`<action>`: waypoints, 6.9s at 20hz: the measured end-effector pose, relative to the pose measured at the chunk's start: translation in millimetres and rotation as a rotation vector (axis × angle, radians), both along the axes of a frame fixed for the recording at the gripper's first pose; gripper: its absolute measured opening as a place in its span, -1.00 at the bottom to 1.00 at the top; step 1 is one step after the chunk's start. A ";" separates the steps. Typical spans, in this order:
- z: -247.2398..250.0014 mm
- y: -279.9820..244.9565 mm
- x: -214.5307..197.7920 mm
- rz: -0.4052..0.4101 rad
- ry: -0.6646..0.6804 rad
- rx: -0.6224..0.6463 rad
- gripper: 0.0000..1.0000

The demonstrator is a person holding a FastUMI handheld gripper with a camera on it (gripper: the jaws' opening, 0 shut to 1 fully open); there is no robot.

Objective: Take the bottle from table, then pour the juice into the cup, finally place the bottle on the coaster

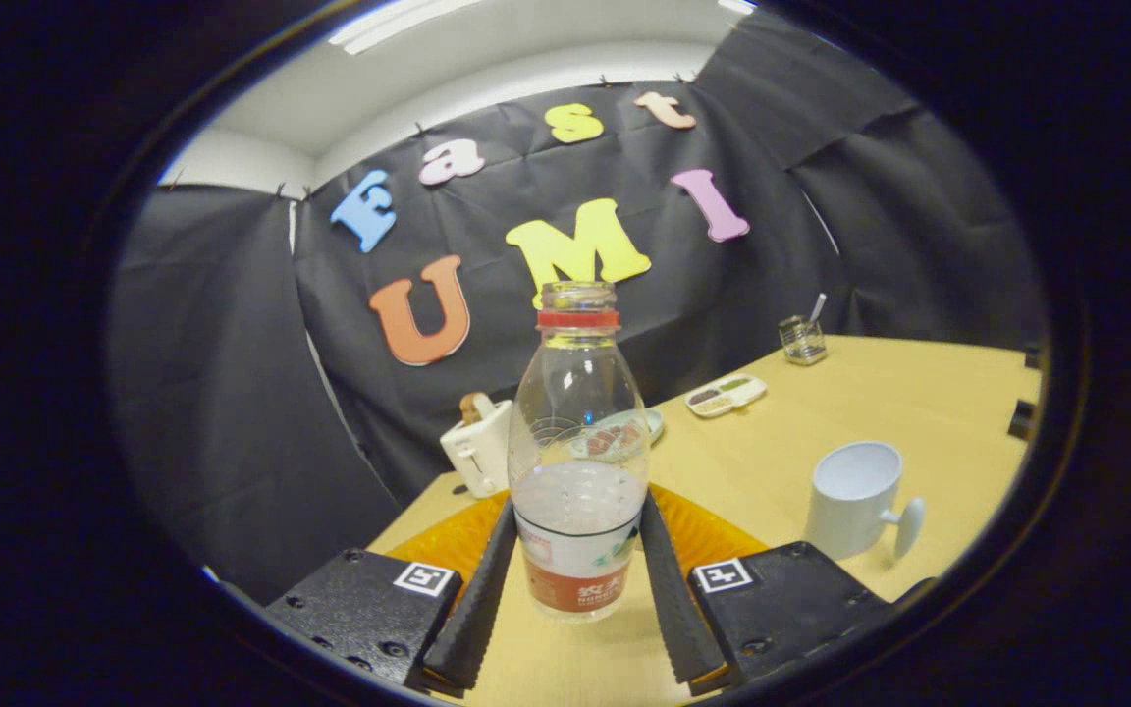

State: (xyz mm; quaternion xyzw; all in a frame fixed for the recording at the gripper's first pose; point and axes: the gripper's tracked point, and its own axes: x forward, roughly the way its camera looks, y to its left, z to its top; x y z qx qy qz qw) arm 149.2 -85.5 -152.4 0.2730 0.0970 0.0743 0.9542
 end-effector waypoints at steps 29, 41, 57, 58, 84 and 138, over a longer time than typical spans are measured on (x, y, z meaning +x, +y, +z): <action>-30.9 -45.5 22.7 -0.173 0.136 1.140 0.47; -25.4 -57.5 28.2 -0.210 0.142 1.257 0.46; -12.9 -57.9 35.6 -0.210 0.149 1.329 0.46; -11.9 -57.9 35.8 -0.209 0.147 1.336 0.46; 34.2 -70.3 47.9 -0.179 0.019 1.619 0.46; 11.7 -72.1 86.1 -0.194 -0.007 -0.484 0.53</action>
